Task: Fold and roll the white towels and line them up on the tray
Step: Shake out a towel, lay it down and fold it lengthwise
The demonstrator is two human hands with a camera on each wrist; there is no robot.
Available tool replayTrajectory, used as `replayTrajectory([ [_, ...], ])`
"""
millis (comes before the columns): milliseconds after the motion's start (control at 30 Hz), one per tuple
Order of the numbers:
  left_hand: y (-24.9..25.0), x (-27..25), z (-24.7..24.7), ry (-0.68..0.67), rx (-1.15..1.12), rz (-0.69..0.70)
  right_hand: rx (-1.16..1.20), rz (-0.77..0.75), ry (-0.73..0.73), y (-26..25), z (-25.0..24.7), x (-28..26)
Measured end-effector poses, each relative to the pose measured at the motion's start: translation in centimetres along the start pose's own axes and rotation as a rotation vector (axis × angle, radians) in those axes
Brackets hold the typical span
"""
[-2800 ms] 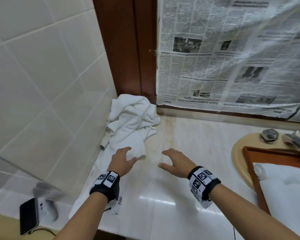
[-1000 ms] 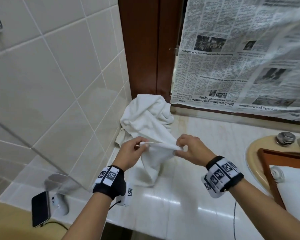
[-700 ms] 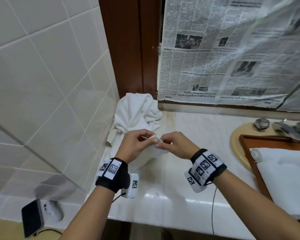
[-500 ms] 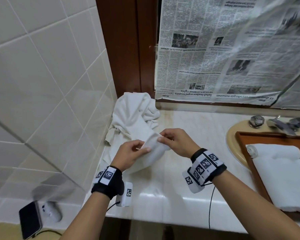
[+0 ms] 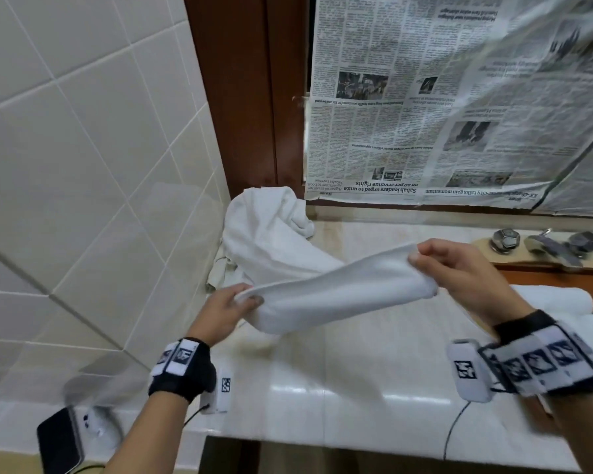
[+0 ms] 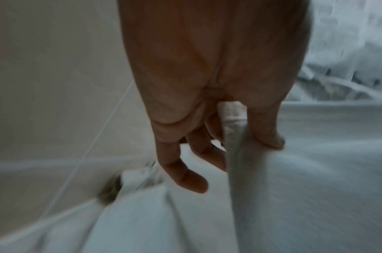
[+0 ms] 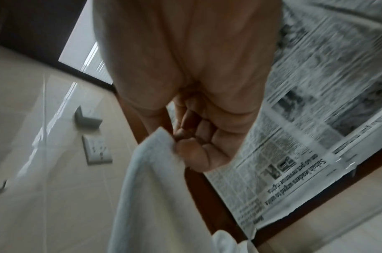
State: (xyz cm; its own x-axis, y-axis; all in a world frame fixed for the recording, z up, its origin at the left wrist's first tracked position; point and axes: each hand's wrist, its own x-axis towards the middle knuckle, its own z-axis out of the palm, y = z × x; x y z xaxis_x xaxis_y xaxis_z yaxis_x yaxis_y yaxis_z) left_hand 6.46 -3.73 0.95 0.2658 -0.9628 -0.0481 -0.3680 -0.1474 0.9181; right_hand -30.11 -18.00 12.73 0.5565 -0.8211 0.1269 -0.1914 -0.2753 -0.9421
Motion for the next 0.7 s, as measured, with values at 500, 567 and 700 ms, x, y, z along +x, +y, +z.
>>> replayTrajectory([
  [500, 0.2, 7.9, 7.9, -0.005, 0.183, -0.087, -0.344, 0.214, 0.006, 13.1, 3.2, 4.1],
  [567, -1.6, 8.9, 10.0, -0.005, 0.244, -0.142, -0.375, 0.286, -0.027, 15.3, 5.8, 4.9],
  [700, -2.7, 9.7, 12.8, -0.139, 0.370, -0.081, -0.500, 0.366, -0.217, 16.7, 8.5, 4.7],
])
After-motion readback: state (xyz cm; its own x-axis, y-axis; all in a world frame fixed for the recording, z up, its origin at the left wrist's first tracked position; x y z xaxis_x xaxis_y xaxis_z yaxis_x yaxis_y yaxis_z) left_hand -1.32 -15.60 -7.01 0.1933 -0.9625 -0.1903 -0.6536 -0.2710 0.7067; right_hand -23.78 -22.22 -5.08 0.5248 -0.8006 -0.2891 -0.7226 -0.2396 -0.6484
